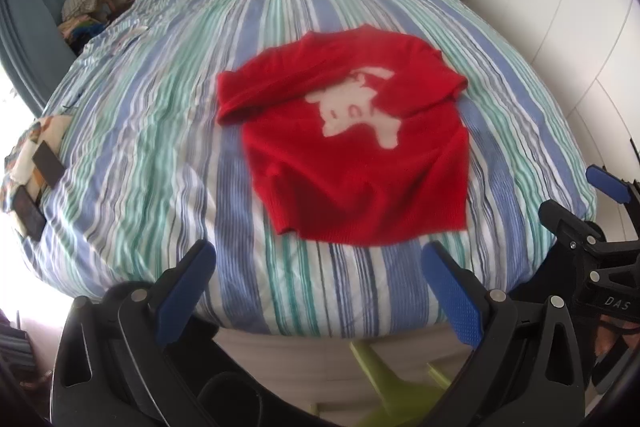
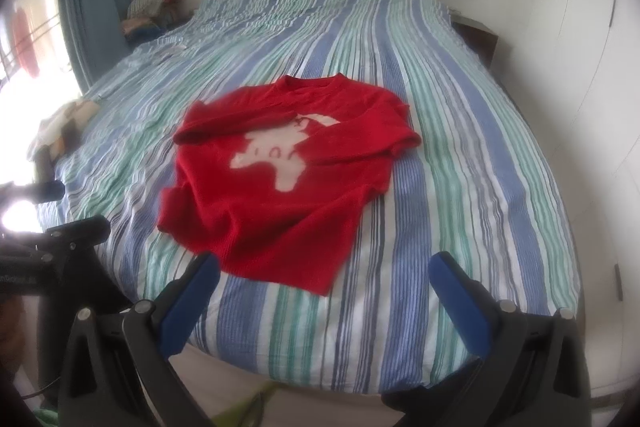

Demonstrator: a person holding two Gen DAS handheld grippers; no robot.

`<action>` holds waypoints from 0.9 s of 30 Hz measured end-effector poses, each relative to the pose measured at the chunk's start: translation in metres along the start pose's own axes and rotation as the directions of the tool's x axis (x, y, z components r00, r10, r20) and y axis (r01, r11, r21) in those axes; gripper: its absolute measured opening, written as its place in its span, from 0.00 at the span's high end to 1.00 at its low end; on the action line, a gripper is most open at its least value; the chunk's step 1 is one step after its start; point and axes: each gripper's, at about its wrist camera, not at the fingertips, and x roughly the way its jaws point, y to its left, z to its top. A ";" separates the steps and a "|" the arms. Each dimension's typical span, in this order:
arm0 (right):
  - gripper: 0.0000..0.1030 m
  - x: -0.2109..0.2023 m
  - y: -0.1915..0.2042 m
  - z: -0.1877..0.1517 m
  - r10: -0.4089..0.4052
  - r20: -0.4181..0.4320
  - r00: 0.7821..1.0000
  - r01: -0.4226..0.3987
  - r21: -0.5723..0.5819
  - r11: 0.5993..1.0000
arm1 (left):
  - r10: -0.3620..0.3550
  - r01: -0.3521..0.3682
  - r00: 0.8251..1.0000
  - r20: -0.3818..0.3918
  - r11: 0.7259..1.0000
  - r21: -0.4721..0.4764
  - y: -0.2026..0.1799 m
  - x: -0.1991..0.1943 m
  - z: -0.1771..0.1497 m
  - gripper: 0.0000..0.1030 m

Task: Fold small clothes

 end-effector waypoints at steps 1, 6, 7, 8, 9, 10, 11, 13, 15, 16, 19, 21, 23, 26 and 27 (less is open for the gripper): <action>0.00 0.001 0.000 0.001 0.002 -0.006 1.000 -0.002 0.007 1.000 | -0.001 0.001 1.000 -0.005 1.000 -0.002 0.001 0.002 0.000 0.00; 0.00 0.001 0.003 0.002 0.009 -0.004 1.000 -0.009 0.012 1.000 | 0.005 -0.005 1.000 -0.016 1.000 -0.013 0.004 0.007 0.000 0.01; 0.00 0.002 0.004 0.002 0.011 -0.007 1.000 -0.011 0.012 1.000 | 0.004 -0.004 1.000 -0.015 1.000 -0.013 0.004 0.007 0.000 0.01; 0.00 0.003 0.004 0.001 0.014 -0.011 1.000 -0.014 0.013 1.000 | 0.003 -0.003 1.000 -0.013 1.000 -0.016 0.004 0.007 0.001 0.01; 0.00 0.003 0.005 0.001 0.016 -0.015 1.000 -0.016 0.013 1.000 | 0.002 -0.002 1.000 -0.013 1.000 -0.018 0.004 0.007 0.001 0.01; 0.00 0.004 0.004 0.000 0.017 -0.018 1.000 -0.017 0.012 1.000 | 0.000 0.000 1.000 -0.011 1.000 -0.020 0.004 0.007 0.001 0.01; 0.00 0.003 0.004 -0.001 0.015 -0.017 1.000 -0.015 0.010 1.000 | -0.003 0.003 1.000 -0.011 1.000 -0.023 0.004 0.007 0.001 0.01; 0.00 0.002 0.002 -0.002 0.007 -0.013 1.000 -0.007 0.010 1.000 | -0.014 0.014 1.000 -0.012 1.000 -0.026 0.003 0.007 0.000 0.01; 0.00 0.000 -0.002 -0.002 0.001 -0.008 1.000 -0.001 0.016 1.000 | -0.027 0.027 1.000 -0.013 0.999 -0.029 0.003 0.007 -0.001 0.01; 0.00 -0.001 -0.003 -0.002 -0.003 -0.006 1.000 0.003 0.020 1.000 | -0.030 0.030 0.999 -0.015 0.999 -0.032 0.003 0.007 -0.002 0.01; 0.00 0.000 -0.006 -0.001 -0.014 -0.009 1.000 0.015 0.027 1.000 | -0.030 0.029 0.999 -0.022 0.999 -0.040 0.006 0.010 -0.004 0.01; 0.00 0.001 -0.007 0.001 -0.018 -0.013 1.000 0.018 0.026 0.999 | -0.032 0.031 0.999 -0.023 0.998 -0.046 0.008 0.010 -0.005 0.01; 0.00 -0.001 -0.005 0.002 -0.017 -0.009 1.000 0.018 0.022 1.000 | -0.032 0.030 0.999 -0.025 0.998 -0.052 0.011 0.011 -0.006 0.01; 0.00 -0.003 0.000 0.003 -0.008 0.000 1.000 0.008 0.014 1.000 | -0.035 0.033 0.999 -0.030 0.997 -0.065 0.019 0.013 -0.007 0.01; 0.00 -0.002 0.001 0.003 -0.004 0.000 1.000 0.004 0.013 1.000 | -0.033 0.030 0.999 -0.032 0.996 -0.079 0.025 0.014 -0.008 0.01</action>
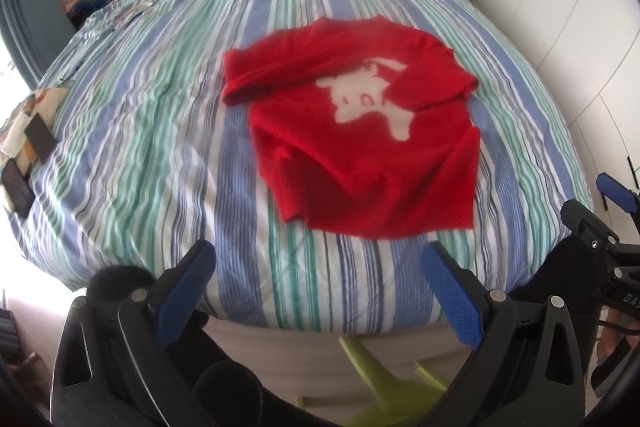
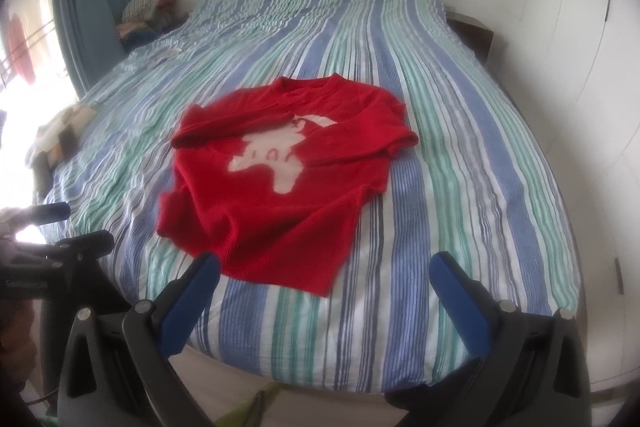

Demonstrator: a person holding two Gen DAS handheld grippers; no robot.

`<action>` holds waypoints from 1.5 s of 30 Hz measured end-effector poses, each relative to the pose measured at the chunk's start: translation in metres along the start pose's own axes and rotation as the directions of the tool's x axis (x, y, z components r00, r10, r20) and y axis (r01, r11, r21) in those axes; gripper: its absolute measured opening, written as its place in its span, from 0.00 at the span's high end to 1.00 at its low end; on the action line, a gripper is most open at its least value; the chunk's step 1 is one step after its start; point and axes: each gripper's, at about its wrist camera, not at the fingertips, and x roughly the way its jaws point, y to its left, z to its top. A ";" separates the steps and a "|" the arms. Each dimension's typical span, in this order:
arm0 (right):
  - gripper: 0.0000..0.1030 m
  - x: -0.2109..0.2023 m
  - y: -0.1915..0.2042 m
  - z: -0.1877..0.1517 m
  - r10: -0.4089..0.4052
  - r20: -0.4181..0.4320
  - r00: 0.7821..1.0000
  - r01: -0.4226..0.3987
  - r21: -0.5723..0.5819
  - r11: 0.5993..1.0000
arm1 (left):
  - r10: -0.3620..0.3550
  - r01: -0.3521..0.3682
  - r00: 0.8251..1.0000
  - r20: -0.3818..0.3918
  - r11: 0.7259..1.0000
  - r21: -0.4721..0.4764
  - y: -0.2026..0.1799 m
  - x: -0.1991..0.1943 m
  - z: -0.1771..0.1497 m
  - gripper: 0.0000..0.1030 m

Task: Fold small clothes

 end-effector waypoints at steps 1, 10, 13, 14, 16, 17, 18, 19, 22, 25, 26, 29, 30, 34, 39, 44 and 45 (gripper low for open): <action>0.00 0.001 0.001 0.000 0.003 -0.001 1.000 -0.003 -0.001 1.000 | 0.002 -0.002 1.000 -0.001 1.000 -0.014 0.005 0.001 0.000 0.01; 0.00 0.000 -0.001 -0.002 0.002 0.001 1.000 -0.002 0.002 1.000 | -0.019 0.020 1.000 0.004 0.998 -0.067 0.023 -0.001 -0.001 0.01; 0.00 0.000 0.000 0.000 0.007 0.004 1.000 -0.007 0.004 1.000 | -0.024 0.024 1.000 0.001 0.999 -0.045 0.016 0.000 -0.001 0.01; 0.00 -0.001 0.000 0.000 0.008 0.007 1.000 -0.008 0.001 1.000 | -0.026 0.026 1.000 0.001 0.999 -0.038 0.013 0.001 -0.002 0.01; 0.00 -0.001 0.001 0.000 0.008 0.011 1.000 -0.008 -0.003 1.000 | -0.026 0.026 1.000 0.003 0.999 -0.026 0.011 0.005 -0.001 0.01; 0.00 -0.001 0.001 0.000 0.008 0.011 1.000 -0.008 -0.004 1.000 | -0.026 0.026 1.000 0.011 0.999 -0.018 0.012 0.007 -0.001 0.01; 0.00 0.000 0.000 0.000 0.007 0.010 1.000 -0.007 -0.002 1.000 | -0.029 0.030 0.999 0.022 0.999 -0.012 0.013 0.010 -0.001 0.01; 0.00 0.002 -0.001 -0.001 0.007 0.008 1.000 -0.008 0.001 1.000 | -0.036 0.037 0.999 0.026 0.999 -0.009 0.016 0.015 0.000 0.01; 0.00 0.010 -0.009 -0.005 0.041 0.022 0.999 -0.041 0.020 0.999 | -0.095 0.095 0.995 -0.007 0.995 -0.006 0.028 0.041 0.004 0.01; 0.00 0.046 -0.022 -0.017 0.089 -0.012 0.996 -0.089 0.020 0.996 | -0.144 0.144 0.988 -0.051 0.990 -0.008 0.038 0.074 0.009 0.01; 0.00 0.060 -0.026 -0.023 0.103 -0.036 0.994 -0.102 0.018 0.995 | -0.163 0.162 0.985 -0.063 0.987 -0.010 0.040 0.083 0.011 0.02; 0.01 0.096 -0.035 -0.034 0.157 -0.091 0.983 -0.156 0.013 0.988 | -0.225 0.223 0.970 -0.096 0.974 -0.036 0.044 0.109 0.017 0.02; 0.01 0.106 -0.036 -0.036 0.176 -0.099 0.979 -0.176 0.015 0.984 | -0.240 0.237 0.965 -0.107 0.971 -0.040 0.043 0.118 0.019 0.03; 0.16 0.155 -0.042 -0.044 0.324 -0.162 0.932 -0.310 0.105 0.945 | -0.220 0.219 0.955 -0.197 0.975 -0.029 0.035 0.155 0.017 0.35; 0.81 0.192 -0.036 -0.064 0.451 -0.231 0.862 -0.402 0.229 0.887 | -0.238 0.216 0.943 -0.232 0.969 -0.117 0.047 0.164 0.004 0.96; 0.94 0.151 -0.065 -0.064 0.473 -0.172 0.864 -0.406 0.318 0.857 | -0.313 0.294 0.928 -0.204 0.949 -0.115 0.066 0.105 -0.011 0.96; 0.94 0.139 -0.069 -0.064 0.477 -0.175 0.862 -0.409 0.318 0.856 | -0.312 0.297 0.927 -0.207 0.950 -0.099 0.068 0.097 -0.013 0.96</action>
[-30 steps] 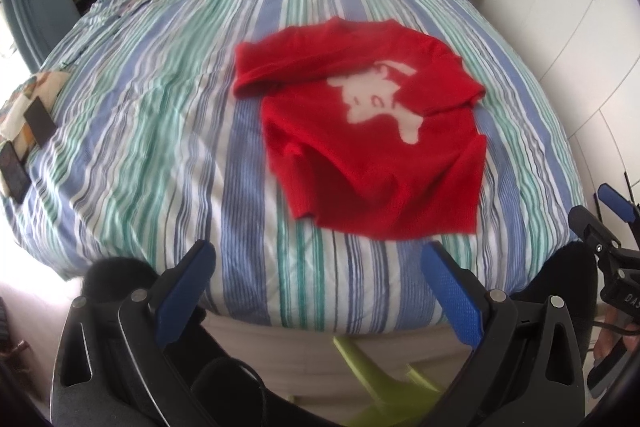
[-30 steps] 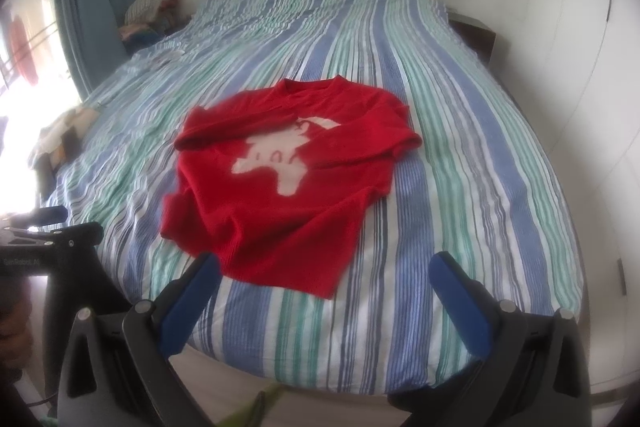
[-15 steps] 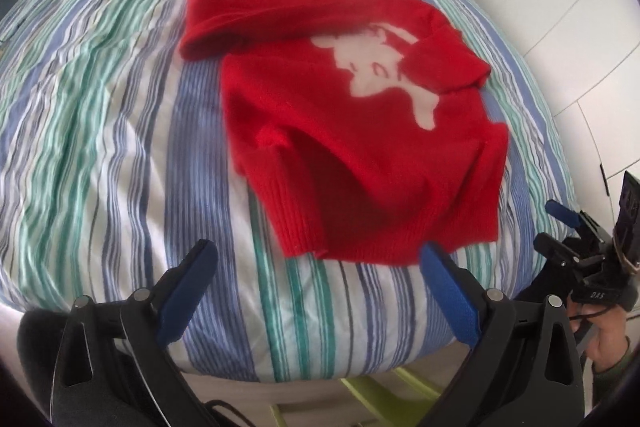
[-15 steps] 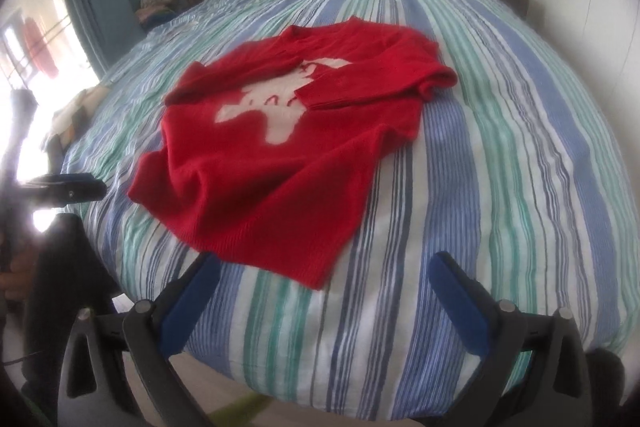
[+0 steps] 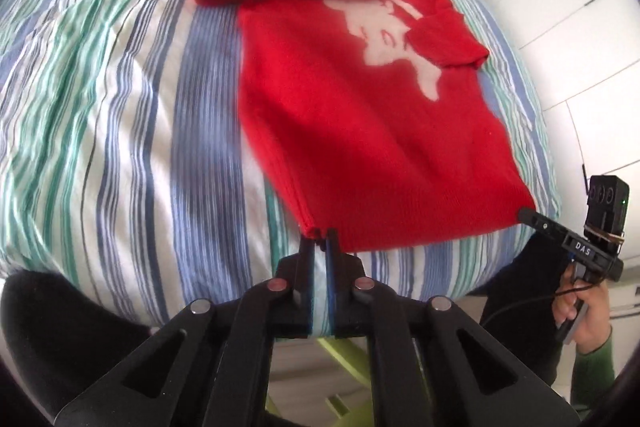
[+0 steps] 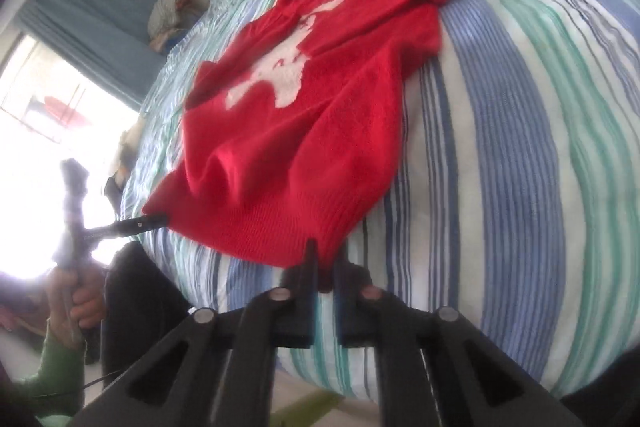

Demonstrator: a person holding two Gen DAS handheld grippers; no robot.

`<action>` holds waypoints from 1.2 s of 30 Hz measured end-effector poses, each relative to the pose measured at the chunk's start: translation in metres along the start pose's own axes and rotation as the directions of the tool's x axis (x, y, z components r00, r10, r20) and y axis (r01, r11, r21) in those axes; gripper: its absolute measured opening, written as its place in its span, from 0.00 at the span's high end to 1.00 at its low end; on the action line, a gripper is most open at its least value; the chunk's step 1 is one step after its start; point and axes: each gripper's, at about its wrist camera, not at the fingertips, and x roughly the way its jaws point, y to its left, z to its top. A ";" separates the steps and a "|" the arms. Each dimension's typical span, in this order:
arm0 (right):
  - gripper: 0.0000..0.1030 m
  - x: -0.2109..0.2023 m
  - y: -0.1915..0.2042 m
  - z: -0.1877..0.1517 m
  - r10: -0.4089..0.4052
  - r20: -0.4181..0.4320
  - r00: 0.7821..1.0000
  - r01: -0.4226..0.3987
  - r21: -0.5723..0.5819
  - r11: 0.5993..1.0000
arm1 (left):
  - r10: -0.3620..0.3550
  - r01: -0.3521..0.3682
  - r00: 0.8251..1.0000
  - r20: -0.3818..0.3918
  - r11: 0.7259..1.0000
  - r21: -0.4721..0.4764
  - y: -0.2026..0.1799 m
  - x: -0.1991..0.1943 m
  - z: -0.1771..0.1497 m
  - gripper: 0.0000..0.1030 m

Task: Fold small clothes
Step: 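Grasp the sweater hem with the left gripper while the right gripper grasps the hem and pulls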

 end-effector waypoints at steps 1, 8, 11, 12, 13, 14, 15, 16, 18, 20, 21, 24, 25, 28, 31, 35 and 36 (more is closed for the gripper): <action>0.94 -0.012 0.001 -0.002 -0.004 -0.011 1.000 0.004 -0.002 1.000 | 0.002 -0.002 1.000 -0.004 1.000 0.012 0.001 -0.005 -0.003 0.96; 0.91 0.002 0.000 -0.014 -0.059 -0.094 0.994 0.055 -0.047 0.997 | 0.045 -0.046 0.998 -0.050 0.999 -0.021 0.023 0.037 -0.007 0.87; 0.68 0.009 -0.011 -0.018 -0.059 -0.107 0.993 0.059 -0.006 0.998 | -0.050 0.051 0.999 0.016 0.994 -0.096 0.034 0.024 -0.013 0.35; 0.57 0.006 -0.013 -0.020 -0.041 -0.087 0.995 0.042 0.011 0.999 | -0.071 0.076 0.996 0.047 0.991 -0.108 0.034 0.019 -0.014 0.24; 0.52 0.001 -0.017 -0.023 -0.021 -0.067 0.998 0.023 0.025 0.999 | -0.081 0.088 0.995 0.063 0.990 -0.110 0.033 0.017 -0.014 0.24; 0.49 -0.002 -0.020 -0.024 -0.011 -0.051 0.999 0.013 0.038 0.999 | -0.091 0.097 0.994 0.056 0.989 -0.108 0.030 0.019 -0.011 0.24; 0.49 -0.004 -0.025 -0.025 -0.004 -0.042 0.999 0.006 0.055 0.998 | -0.100 0.104 0.994 0.044 0.989 -0.107 0.026 0.022 -0.008 0.25; 0.49 -0.003 -0.030 -0.025 0.007 -0.037 0.999 -0.004 0.077 0.997 | -0.104 0.107 0.994 0.037 0.989 -0.102 0.021 0.026 -0.005 0.25; 0.49 0.000 -0.038 -0.023 0.039 -0.027 0.999 -0.035 0.128 0.991 | -0.098 0.099 0.995 0.018 0.992 -0.083 0.010 0.038 0.001 0.34; 0.49 0.006 -0.043 -0.021 0.063 -0.013 0.998 -0.060 0.144 0.988 | -0.089 0.086 0.996 -0.028 0.991 -0.099 0.005 0.058 0.007 0.82; 0.50 0.013 -0.046 -0.020 0.073 -0.017 0.997 -0.070 0.151 0.986 | -0.069 0.060 0.996 -0.061 0.989 -0.134 0.009 0.067 0.006 0.95; 0.96 0.030 -0.050 -0.016 0.084 -0.055 0.995 -0.074 0.176 0.982 | -0.080 0.070 0.996 -0.045 0.978 -0.195 0.018 0.055 0.002 0.96; 0.96 0.027 -0.045 -0.015 0.060 -0.056 0.997 -0.050 0.159 0.986 | -0.050 0.044 0.998 -0.030 0.983 -0.178 0.018 0.042 -0.002 0.96; 0.96 -0.003 -0.028 -0.014 -0.042 -0.057 0.997 0.047 0.088 0.995 | -0.024 0.021 0.999 -0.023 0.989 -0.144 0.023 0.015 -0.017 0.96; 0.96 -0.018 -0.021 -0.015 -0.098 -0.078 0.992 0.104 0.076 0.992 | 0.012 -0.022 0.997 -0.076 0.992 -0.124 0.026 0.025 -0.027 0.96; 0.97 0.022 -0.028 -0.021 -0.206 -0.177 0.962 0.212 0.014 0.977 | 0.133 -0.142 0.984 -0.122 0.987 -0.070 0.022 0.062 -0.025 0.97; 0.97 0.035 -0.033 -0.024 -0.227 -0.194 0.955 0.232 0.007 0.973 | 0.145 -0.154 0.982 -0.120 0.986 -0.069 0.021 0.066 -0.025 0.97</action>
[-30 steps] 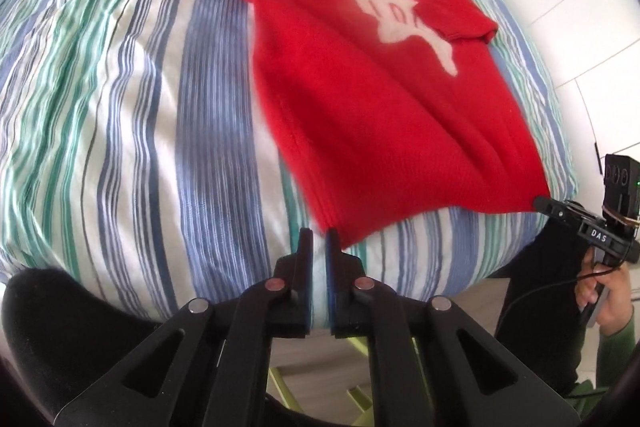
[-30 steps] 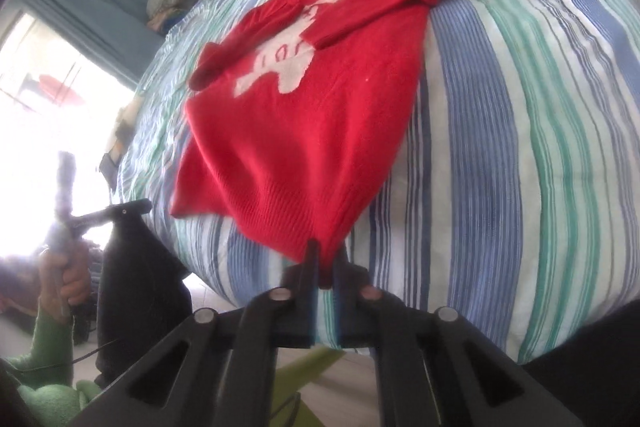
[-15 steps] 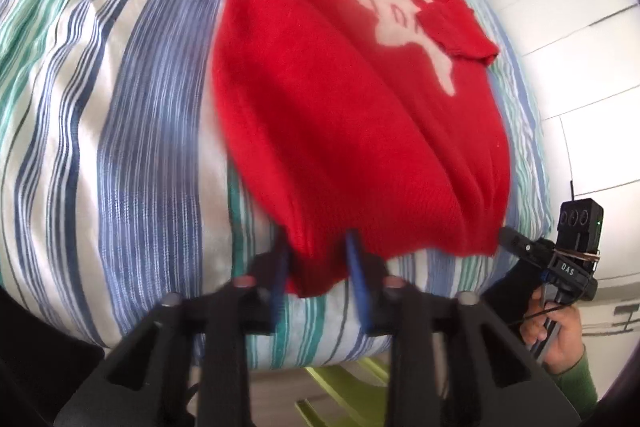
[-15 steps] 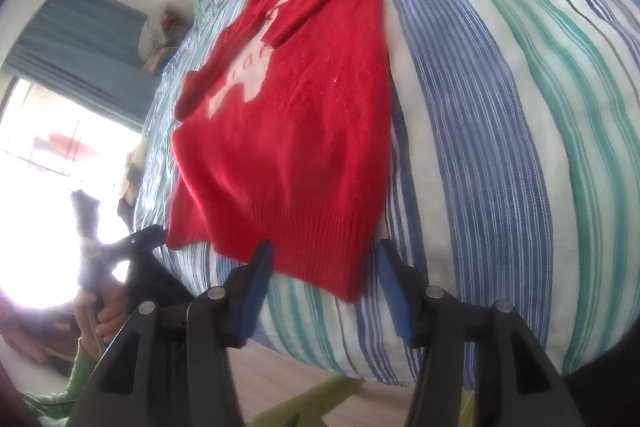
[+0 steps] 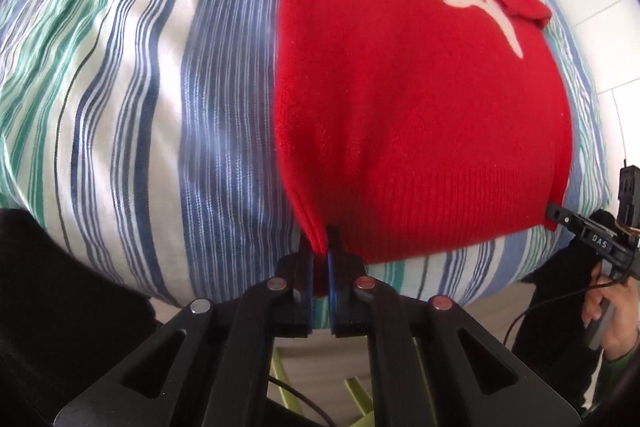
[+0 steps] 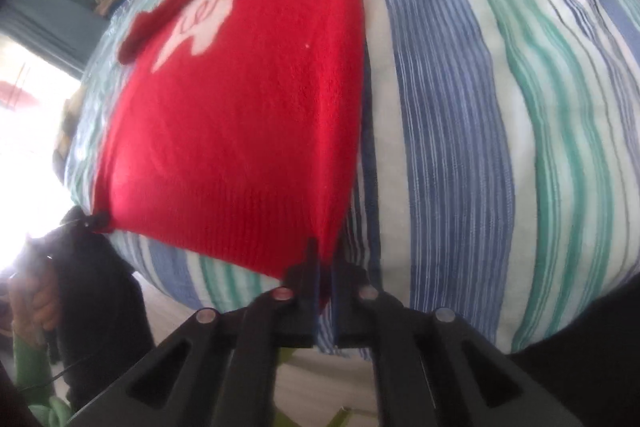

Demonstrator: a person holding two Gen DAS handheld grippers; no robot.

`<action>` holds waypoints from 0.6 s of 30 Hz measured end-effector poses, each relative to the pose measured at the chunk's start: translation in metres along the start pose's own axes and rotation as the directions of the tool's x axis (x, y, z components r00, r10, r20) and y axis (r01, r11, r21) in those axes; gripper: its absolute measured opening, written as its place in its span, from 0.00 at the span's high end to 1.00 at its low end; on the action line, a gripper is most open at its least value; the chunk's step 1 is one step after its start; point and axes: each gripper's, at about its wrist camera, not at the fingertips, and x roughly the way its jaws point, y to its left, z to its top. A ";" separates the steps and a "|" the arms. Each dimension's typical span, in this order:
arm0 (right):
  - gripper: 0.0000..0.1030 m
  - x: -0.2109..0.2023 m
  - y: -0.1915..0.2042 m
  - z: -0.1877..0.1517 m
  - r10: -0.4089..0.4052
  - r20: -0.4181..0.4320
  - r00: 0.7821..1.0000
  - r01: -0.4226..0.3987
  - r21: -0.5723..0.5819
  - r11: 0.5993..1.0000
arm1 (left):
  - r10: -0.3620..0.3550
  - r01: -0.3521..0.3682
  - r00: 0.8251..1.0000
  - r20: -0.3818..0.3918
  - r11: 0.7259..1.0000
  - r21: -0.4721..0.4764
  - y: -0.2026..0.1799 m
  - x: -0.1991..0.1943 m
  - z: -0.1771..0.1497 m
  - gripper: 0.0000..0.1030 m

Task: Fold small clothes
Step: 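Grasp the sweater hem with the left gripper while the right gripper grasps the hem and pulls, then open both grippers and release the sweater hem onto the bed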

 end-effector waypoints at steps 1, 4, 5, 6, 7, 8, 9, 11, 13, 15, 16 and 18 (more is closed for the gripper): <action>0.97 0.009 -0.003 0.001 0.001 -0.001 1.000 -0.001 0.007 1.000 | 0.013 -0.013 1.000 0.006 1.000 0.002 -0.002 0.001 0.000 0.97; 0.97 0.008 0.002 0.004 -0.023 0.015 1.000 0.023 0.001 1.000 | 0.040 -0.040 0.999 0.027 0.999 0.008 -0.007 0.002 0.000 0.96; 0.96 0.008 0.005 0.004 -0.034 0.017 0.999 0.035 -0.011 0.999 | 0.043 -0.044 0.998 0.035 0.999 0.007 -0.008 0.002 0.000 0.93; 0.96 0.008 0.008 0.004 -0.042 0.024 0.999 0.042 -0.020 0.999 | 0.045 -0.046 0.998 0.043 0.999 0.004 -0.009 0.002 0.000 0.93; 0.95 0.007 0.009 0.003 -0.043 0.031 0.999 0.044 -0.025 0.999 | 0.044 -0.044 0.998 0.049 0.999 0.004 -0.009 0.000 -0.002 0.92; 0.93 0.007 0.011 0.003 -0.040 0.032 0.999 0.041 -0.029 0.999 | 0.046 -0.046 0.998 0.053 0.999 0.009 -0.010 -0.001 -0.002 0.89; 0.89 0.006 0.014 0.003 -0.038 0.030 0.999 0.039 -0.035 0.999 | 0.050 -0.051 0.997 0.053 0.999 0.017 -0.008 -0.006 -0.009 0.81; 0.74 0.001 0.017 0.003 -0.027 0.016 1.000 0.028 -0.048 0.998 | 0.078 -0.079 0.996 0.041 0.997 0.025 -0.008 -0.012 -0.014 0.51; 0.53 -0.010 0.020 0.001 -0.035 0.003 0.999 0.035 -0.076 0.997 | 0.126 -0.127 0.991 0.051 0.992 0.025 -0.005 -0.027 -0.018 0.24; 0.50 -0.030 0.022 0.001 -0.085 0.021 0.996 0.087 -0.128 0.988 | 0.160 -0.164 0.982 0.100 0.986 0.024 0.000 -0.047 -0.024 0.23; 0.50 -0.042 0.023 0.004 -0.127 0.041 0.991 0.132 -0.161 0.978 | 0.170 -0.172 0.977 0.130 0.985 0.011 0.004 -0.058 -0.025 0.23; 0.50 -0.069 0.025 0.016 -0.227 0.115 0.967 0.248 -0.232 0.941 | 0.166 -0.163 0.967 0.196 0.986 -0.031 0.012 -0.080 -0.022 0.23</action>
